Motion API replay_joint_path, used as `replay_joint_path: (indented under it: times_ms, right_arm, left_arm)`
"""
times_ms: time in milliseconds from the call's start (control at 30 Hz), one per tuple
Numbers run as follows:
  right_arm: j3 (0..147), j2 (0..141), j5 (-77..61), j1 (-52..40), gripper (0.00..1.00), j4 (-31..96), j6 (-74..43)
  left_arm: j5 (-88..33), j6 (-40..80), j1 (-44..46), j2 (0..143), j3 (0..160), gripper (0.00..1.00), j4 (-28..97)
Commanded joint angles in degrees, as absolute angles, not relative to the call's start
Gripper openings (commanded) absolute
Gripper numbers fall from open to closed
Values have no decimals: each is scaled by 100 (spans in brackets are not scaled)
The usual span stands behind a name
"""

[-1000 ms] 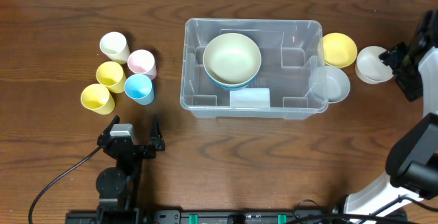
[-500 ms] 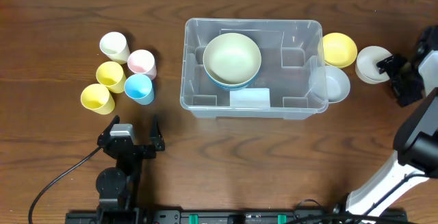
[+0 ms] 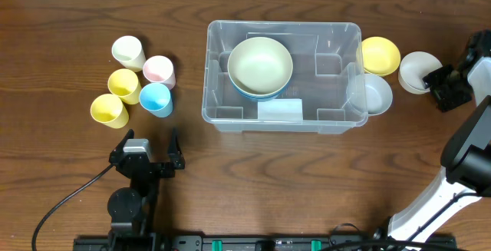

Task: Pack container
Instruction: 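Move the right gripper to the white bowl on the right, then grip the white bowl with the right gripper and lift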

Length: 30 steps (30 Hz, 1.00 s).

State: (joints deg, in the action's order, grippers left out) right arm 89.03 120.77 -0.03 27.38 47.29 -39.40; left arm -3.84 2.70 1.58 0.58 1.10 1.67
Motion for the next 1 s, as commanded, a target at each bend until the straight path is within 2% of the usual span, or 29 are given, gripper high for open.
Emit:
replay_joint_path:
  times_ms: [0, 167, 400, 700, 967]
  right_arm:
    - [8871, 12167, 137, 2738, 54, 4759, -3913]
    - [8868, 12195, 169, 2742, 49, 4757, -3907]
    - [8868, 12195, 178, 2749, 32, 4733, -3844]
    - [8868, 12195, 215, 2751, 1, 4766, -3828]
    - [8932, 12077, 209, 3050, 1, 4987, -3828]
  left_arm:
    - [-421, 176, 130, 23, 25, 98, 379]
    - [-421, 176, 130, 23, 25, 98, 379]
    - [-421, 176, 130, 23, 25, 98, 379]
    - [-421, 176, 130, 23, 25, 98, 379]
    - [-421, 176, 130, 23, 25, 98, 379]
